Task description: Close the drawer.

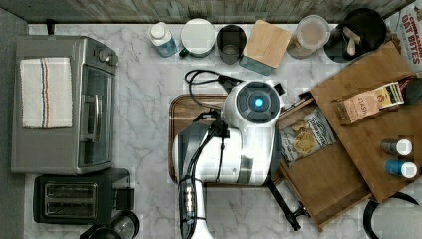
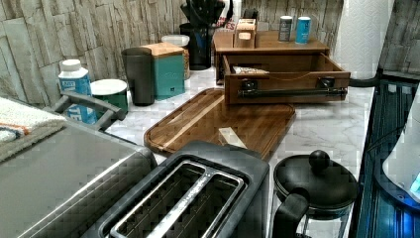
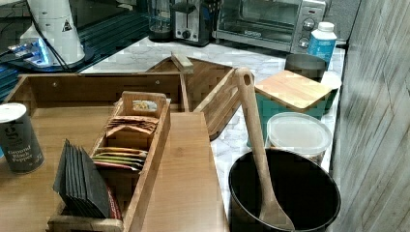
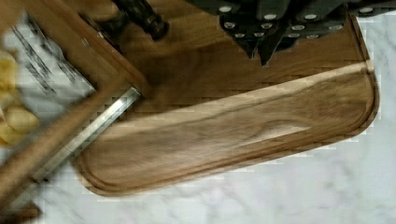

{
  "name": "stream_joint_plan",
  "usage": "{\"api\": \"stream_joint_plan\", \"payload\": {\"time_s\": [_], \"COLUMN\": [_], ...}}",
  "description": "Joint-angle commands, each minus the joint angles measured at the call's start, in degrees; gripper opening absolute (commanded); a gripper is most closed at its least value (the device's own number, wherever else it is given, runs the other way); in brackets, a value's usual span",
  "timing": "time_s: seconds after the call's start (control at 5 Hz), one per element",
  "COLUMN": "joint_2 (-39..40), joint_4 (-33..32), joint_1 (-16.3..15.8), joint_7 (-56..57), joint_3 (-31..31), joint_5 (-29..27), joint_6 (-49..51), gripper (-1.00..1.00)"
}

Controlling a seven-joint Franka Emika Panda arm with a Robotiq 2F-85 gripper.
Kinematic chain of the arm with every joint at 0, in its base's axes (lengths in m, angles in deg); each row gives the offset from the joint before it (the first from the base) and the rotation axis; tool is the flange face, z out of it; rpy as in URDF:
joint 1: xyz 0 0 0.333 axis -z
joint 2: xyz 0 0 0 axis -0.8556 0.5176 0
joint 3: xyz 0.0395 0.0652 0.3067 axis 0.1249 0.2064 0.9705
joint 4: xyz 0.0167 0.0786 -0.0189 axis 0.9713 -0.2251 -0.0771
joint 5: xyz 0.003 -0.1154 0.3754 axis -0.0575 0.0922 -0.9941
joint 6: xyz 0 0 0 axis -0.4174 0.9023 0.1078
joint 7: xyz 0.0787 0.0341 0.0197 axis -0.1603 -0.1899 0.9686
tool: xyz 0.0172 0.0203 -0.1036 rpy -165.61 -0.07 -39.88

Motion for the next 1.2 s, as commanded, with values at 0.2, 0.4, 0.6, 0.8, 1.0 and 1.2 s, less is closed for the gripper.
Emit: {"api": "stream_joint_plan", "payload": {"time_s": [0.2, 0.4, 0.6, 0.8, 1.0, 1.2], "joint_2": [-13.9, -19.2, -21.4, -21.1, -16.7, -14.2], "joint_4": [-18.3, -26.2, -31.0, -35.7, -38.2, -39.3], "joint_1": [-3.9, -3.5, 1.8, -0.4, -0.7, -2.0], "joint_7": [15.3, 26.6, 37.8, 42.9, 43.7, 41.3], "joint_3": [3.2, 1.1, 2.8, -1.6, -1.4, -2.1], "joint_5": [5.6, 5.6, 2.8, 3.4, 2.2, 2.0], "joint_6": [-5.9, -9.4, -11.4, -16.4, -21.6, -24.3], "gripper": [-1.00, -1.00, -1.00, -1.00, -1.00, -1.00]}}
